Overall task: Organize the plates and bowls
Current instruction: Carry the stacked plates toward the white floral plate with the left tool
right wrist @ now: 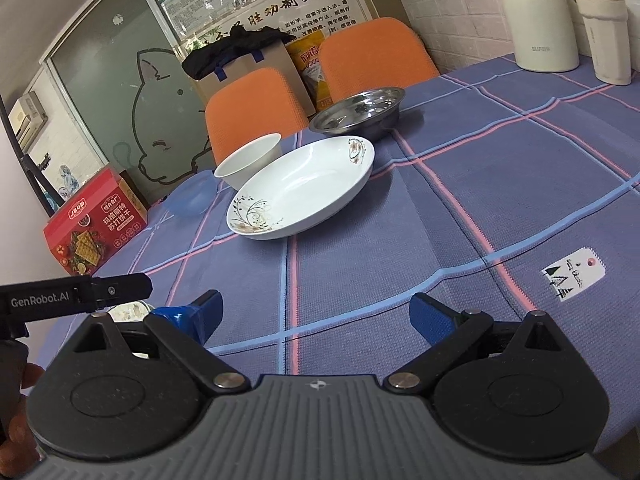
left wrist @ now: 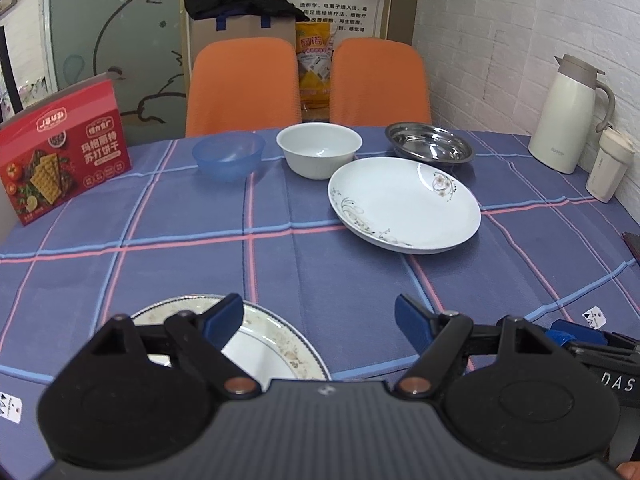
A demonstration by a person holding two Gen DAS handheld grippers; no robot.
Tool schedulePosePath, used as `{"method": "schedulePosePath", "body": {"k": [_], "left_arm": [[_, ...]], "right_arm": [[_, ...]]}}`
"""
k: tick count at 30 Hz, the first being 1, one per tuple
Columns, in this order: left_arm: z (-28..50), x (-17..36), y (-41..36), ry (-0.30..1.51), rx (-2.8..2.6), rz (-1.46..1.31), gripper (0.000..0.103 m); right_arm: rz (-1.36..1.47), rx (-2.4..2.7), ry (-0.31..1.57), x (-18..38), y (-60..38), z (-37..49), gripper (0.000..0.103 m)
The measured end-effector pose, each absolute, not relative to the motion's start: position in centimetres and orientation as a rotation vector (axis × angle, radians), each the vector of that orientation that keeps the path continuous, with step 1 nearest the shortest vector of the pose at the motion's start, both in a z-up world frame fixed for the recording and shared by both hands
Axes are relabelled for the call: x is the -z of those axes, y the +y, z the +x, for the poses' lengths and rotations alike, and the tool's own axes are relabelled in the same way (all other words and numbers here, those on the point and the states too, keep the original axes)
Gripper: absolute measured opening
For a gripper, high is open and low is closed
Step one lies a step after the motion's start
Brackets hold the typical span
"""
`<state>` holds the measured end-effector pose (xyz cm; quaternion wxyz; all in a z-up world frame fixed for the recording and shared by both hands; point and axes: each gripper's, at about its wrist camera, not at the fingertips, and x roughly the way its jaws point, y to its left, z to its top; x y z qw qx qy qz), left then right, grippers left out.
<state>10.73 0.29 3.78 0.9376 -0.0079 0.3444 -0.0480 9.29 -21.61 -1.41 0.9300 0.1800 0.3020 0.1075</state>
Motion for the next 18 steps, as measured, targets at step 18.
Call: {"method": "schedulePosePath", "body": {"k": [18], "left_arm": [[10.73, -3.36, 0.31, 0.73, 0.112, -0.032, 0.078]], "right_arm": [[0.345, -0.222, 0.617, 1.07, -21.06, 8.99, 0.088]]}}
